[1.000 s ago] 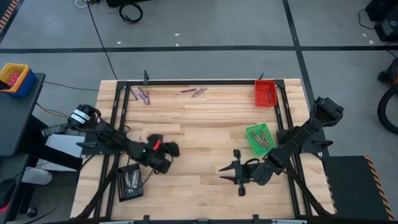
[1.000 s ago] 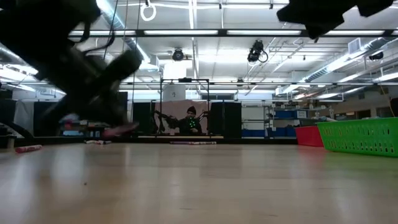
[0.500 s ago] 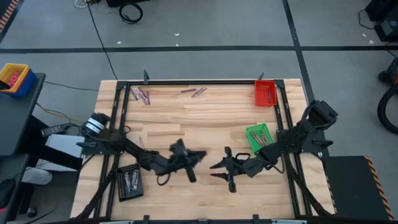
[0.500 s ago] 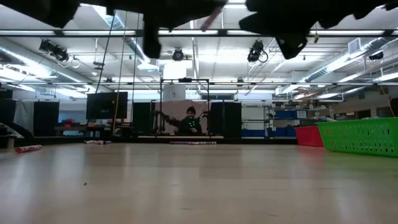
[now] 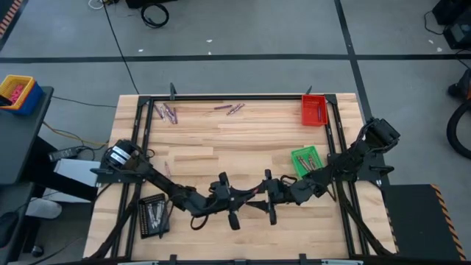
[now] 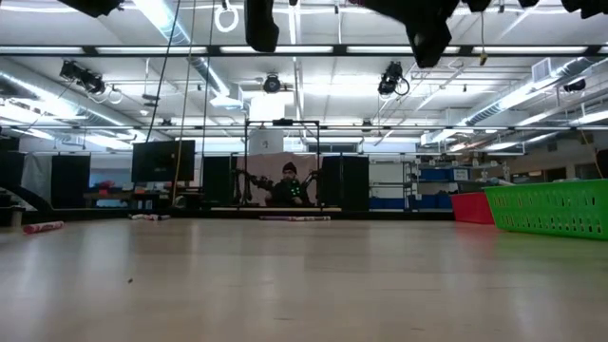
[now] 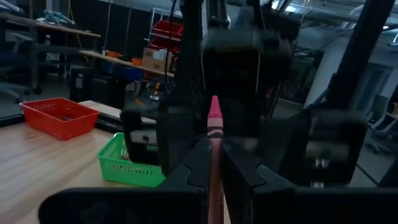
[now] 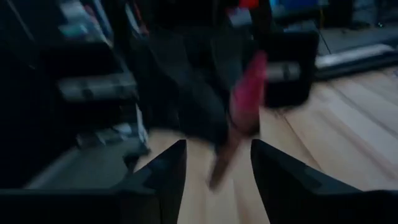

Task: Sort crayons
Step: Put the pink crayon into the green bin

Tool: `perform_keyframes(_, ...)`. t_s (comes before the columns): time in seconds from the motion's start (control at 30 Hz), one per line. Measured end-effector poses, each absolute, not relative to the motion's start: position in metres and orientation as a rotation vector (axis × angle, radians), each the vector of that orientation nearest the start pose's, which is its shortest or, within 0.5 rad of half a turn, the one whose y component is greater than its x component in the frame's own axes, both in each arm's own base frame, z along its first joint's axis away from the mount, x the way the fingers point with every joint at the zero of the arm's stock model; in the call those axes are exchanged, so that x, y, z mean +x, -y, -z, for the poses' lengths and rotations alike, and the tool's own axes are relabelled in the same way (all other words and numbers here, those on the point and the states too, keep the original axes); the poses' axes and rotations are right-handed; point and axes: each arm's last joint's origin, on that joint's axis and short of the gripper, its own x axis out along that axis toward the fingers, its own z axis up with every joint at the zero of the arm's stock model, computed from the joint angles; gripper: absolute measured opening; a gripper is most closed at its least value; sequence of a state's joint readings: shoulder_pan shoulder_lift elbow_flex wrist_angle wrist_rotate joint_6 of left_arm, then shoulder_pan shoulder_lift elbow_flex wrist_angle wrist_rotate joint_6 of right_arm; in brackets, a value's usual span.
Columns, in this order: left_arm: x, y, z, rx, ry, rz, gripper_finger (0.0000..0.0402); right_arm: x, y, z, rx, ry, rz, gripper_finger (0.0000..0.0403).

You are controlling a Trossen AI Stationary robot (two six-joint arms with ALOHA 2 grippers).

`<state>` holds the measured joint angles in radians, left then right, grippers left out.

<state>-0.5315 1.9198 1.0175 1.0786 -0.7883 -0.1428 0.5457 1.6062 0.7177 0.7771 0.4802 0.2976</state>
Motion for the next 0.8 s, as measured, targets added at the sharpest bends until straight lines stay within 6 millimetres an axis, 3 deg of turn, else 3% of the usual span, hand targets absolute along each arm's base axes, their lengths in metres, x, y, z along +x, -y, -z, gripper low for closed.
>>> perform_keyframes(0.2, 0.3506, 0.1853, -0.2125, -0.252, 0.16, -0.239, 0.0029, 0.2832, -0.1576, -0.2073, 0.247, -0.085, -0.086, 0.0156)
perform_keyframes(0.53, 0.35, 0.1852, -0.2152, -0.273, 0.184, -0.236, 0.003, 0.2834, -0.1573, -0.2082, 0.261, -0.077, -0.081, 0.003)
perform_keyframes(0.8, 0.347, 0.1912, -0.2148, -0.252, 0.163, -0.206, 0.0038, 0.2819, -0.16, -0.2071, 0.289, -0.09, -0.095, 0.0026)
